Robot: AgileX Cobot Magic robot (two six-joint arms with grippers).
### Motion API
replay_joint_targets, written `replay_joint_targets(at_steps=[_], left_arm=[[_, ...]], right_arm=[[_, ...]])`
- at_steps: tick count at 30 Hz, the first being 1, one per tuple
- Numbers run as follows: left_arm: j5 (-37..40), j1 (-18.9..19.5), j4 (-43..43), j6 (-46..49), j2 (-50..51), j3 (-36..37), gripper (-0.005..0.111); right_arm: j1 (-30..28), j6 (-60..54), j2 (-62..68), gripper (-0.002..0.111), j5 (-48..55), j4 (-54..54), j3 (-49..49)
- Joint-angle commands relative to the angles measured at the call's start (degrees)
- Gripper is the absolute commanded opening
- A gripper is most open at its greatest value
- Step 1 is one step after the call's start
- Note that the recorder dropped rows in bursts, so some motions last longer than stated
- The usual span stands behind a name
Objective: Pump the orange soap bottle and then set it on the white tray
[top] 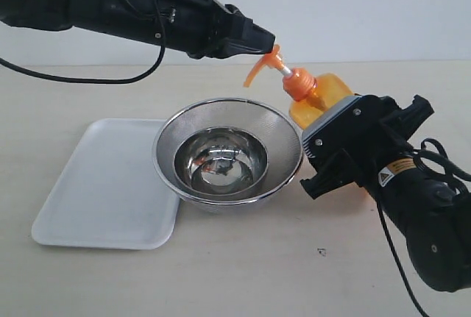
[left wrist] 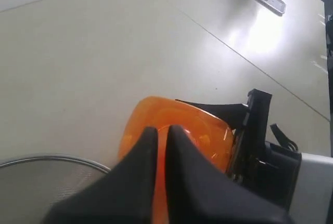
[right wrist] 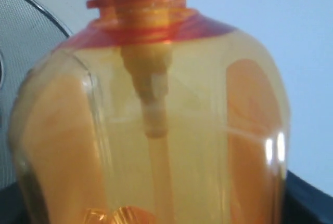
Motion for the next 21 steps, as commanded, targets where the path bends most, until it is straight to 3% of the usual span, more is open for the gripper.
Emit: replay_joint_targets(at_steps=[1,8,21], left_arm=[[3.79,-0.01,4.63,-0.75,-1.4,0.52,0.005],[6.0,3.54,4.74,-1.99,-8.42,0.52,0.005],[6.19,1.5,3.71,-2.64,-5.44,0.52,0.005]], right_arm=[[1.13,3.49,-0.66,0.0,-2.95,-4.88,-0.88],[1.13,3.27,-0.66,0.0,-2.95,-4.51,-0.88],[1.13,3.29,-0.66,0.0,-2.86,-6.15,-0.88]])
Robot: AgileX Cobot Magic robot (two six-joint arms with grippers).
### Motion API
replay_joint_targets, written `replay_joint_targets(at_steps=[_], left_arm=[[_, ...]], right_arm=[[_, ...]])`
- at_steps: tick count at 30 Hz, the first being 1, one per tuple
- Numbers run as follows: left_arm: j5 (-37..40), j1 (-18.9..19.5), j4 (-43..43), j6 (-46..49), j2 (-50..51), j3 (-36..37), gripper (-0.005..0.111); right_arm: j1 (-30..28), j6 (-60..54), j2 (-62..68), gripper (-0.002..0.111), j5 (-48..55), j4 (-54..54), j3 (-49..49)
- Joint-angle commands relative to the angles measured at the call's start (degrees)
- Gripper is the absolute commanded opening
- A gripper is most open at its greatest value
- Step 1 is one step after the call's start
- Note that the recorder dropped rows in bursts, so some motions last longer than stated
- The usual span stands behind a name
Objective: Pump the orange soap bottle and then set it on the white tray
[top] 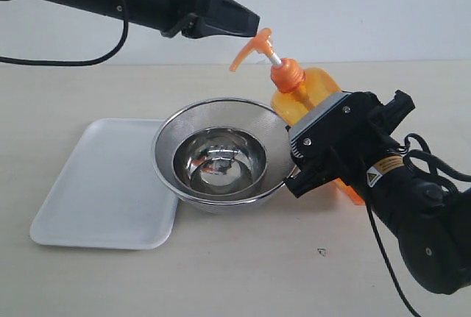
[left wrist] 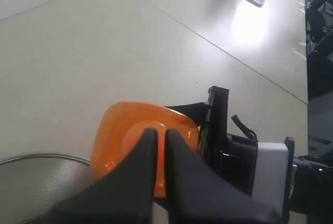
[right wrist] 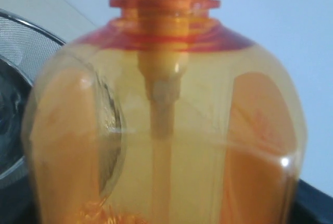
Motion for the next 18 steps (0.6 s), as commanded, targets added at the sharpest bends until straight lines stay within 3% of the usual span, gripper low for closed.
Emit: replay_joint_targets(at_steps=[1,18], left_arm=[[-0.06,-1.46,-0.71,0.26,1.35,0.14,0.005],[-0.41,-2.13,-0.09,0.26,4.54,0.47,0.005]], right_arm=[[0.03,0.27,-0.66,0.0,-1.57,-1.97,-0.2],[0.03,0.83,-0.66,0.0,-1.35,-3.45,-0.2]])
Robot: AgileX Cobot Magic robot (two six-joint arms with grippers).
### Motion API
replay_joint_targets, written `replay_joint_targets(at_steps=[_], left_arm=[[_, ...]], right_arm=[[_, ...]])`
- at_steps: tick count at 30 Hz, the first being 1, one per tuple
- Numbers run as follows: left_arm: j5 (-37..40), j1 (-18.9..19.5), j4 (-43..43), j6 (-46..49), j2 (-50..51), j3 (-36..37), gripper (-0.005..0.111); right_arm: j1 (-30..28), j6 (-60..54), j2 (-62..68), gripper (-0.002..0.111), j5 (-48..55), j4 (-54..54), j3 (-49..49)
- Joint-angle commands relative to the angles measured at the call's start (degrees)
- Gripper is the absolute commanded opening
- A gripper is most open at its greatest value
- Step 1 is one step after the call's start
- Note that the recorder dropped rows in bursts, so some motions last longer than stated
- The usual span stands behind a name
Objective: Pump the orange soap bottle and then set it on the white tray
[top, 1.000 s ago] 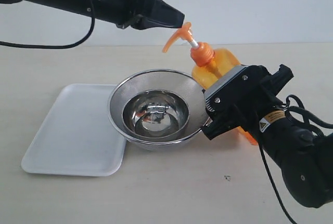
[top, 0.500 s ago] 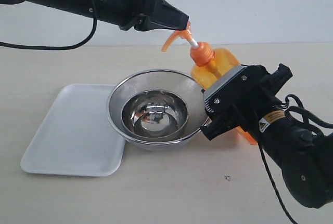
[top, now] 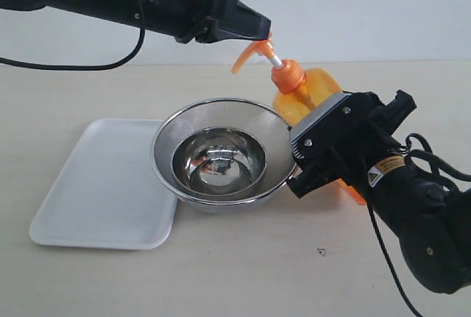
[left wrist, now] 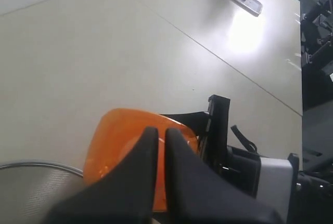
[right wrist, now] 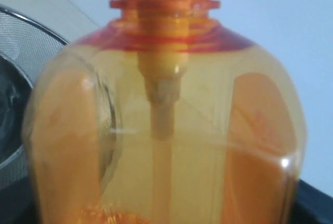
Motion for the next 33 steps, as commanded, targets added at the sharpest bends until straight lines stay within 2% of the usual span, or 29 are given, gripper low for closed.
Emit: replay_joint_targets(at_steps=[1,12,33], left_arm=[[0.74,-0.89,2.61,0.15,1.84,1.21,0.005],[-0.85,-2.02,1.16,2.31,2.5,3.94,0.005],[0.46,-1.91,-2.8,6.38,6.58,3.81,0.005]], right_arm=[[0.14,1.23,-0.66,0.0,-1.35,-3.12,-0.2],[3.01,-1.07,-0.66,0.0,-1.56,-2.75,-0.2],[3.01,-0.73,-0.66,0.0,-1.7,-1.53,-0.2]])
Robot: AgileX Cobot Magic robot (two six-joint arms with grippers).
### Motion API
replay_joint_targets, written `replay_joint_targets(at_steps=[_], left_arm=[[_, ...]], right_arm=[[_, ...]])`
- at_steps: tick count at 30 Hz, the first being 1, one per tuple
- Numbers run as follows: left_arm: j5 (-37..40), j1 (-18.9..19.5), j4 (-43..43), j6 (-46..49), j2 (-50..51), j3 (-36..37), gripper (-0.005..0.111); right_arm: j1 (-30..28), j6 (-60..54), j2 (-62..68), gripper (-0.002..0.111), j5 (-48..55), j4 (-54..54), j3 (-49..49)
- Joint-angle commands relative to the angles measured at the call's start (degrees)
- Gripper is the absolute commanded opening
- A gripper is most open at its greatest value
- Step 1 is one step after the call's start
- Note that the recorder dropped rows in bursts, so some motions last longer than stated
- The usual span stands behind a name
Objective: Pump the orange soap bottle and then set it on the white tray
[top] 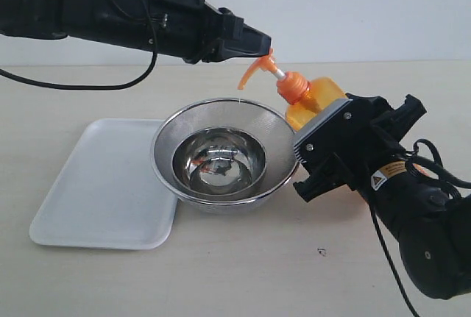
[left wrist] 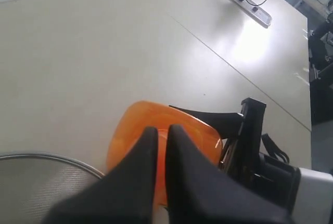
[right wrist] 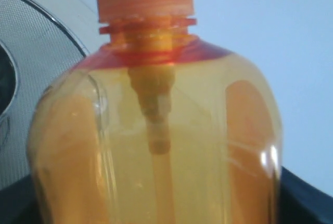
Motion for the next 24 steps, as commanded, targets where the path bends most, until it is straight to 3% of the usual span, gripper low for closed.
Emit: replay_joint_targets(at_steps=[1,9,16,24], left_arm=[[2.76,-1.62,4.24,1.61,2.33,1.48,0.005],[-1.32,-0.28,4.47,2.89,-4.83,1.48,0.005],[1.78,5.04,4.56,1.94,-13.68,2.39,0.005],[0.95,11.7,2.37,1.99,-25.68,8.86,0.005]], right_arm=[[1.25,3.49,-0.66,0.0,-2.03,-7.32,-0.84],[1.25,4.3,-0.66,0.0,-2.17,-5.1,-0.84],[1.25,5.12,-0.66,0.0,-2.93,-2.19,-0.84],[1.25,7.87,-0.66,0.0,-5.26,3.71,-0.84]])
